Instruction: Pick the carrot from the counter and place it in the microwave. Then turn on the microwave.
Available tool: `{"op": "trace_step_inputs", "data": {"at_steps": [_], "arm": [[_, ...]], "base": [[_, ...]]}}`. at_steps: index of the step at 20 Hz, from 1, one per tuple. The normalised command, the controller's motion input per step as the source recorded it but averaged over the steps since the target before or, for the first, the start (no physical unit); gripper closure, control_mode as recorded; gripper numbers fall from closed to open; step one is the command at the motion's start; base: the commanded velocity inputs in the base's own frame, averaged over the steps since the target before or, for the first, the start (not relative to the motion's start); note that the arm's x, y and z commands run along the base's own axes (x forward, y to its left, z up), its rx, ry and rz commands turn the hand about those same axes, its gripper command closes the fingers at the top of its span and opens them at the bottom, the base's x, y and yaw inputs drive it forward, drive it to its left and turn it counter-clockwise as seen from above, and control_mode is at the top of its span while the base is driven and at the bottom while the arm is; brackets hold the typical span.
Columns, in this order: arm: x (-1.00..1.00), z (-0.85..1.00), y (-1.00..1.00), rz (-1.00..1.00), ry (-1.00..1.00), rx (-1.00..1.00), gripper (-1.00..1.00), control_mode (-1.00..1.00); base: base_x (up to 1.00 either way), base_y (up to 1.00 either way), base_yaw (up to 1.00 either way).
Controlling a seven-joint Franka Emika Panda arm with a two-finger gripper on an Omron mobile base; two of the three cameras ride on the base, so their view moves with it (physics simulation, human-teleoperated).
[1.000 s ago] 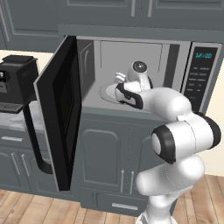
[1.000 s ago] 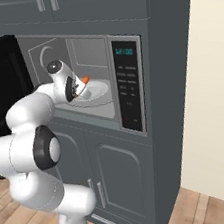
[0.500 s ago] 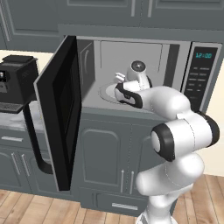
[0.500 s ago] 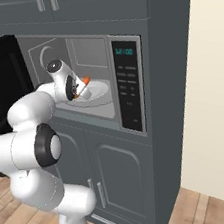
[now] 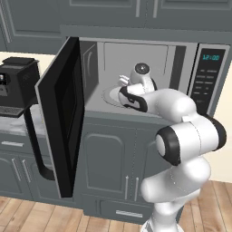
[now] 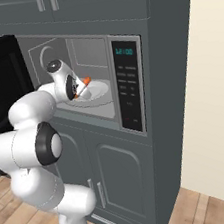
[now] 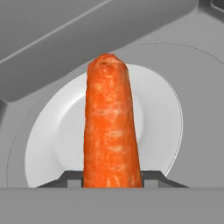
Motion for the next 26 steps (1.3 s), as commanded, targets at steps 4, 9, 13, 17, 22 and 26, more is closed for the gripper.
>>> {"op": "trace_step_inputs", "data": {"at_steps": [4, 9, 13, 17, 22, 26], "arm": [[0.04, -0.10, 0.00, -0.01, 0.00, 0.00, 1.00, -1.00], [0.06, -0.12, 0.00, -0.01, 0.00, 0.01, -1.00, -1.00], [0.08, -0.08, 0.00, -0.01, 0.00, 0.01, -1.00, -1.00], [0.10, -0.05, 0.00, -0.01, 0.00, 0.01, -1.00, -1.00], [0.10, -0.01, 0.00, 0.00, 0.00, 0.00, -1.00, -1.00], [0.00, 0.00, 0.00, 0.00, 0.00, 0.00, -1.00, -1.00]], "base": [[0.00, 0.00, 0.00], [0.00, 0.00, 0.00], [0.00, 0.00, 0.00], [0.00, 0.00, 0.00], [0.00, 0.00, 0.00], [0.00, 0.00, 0.00]]}}
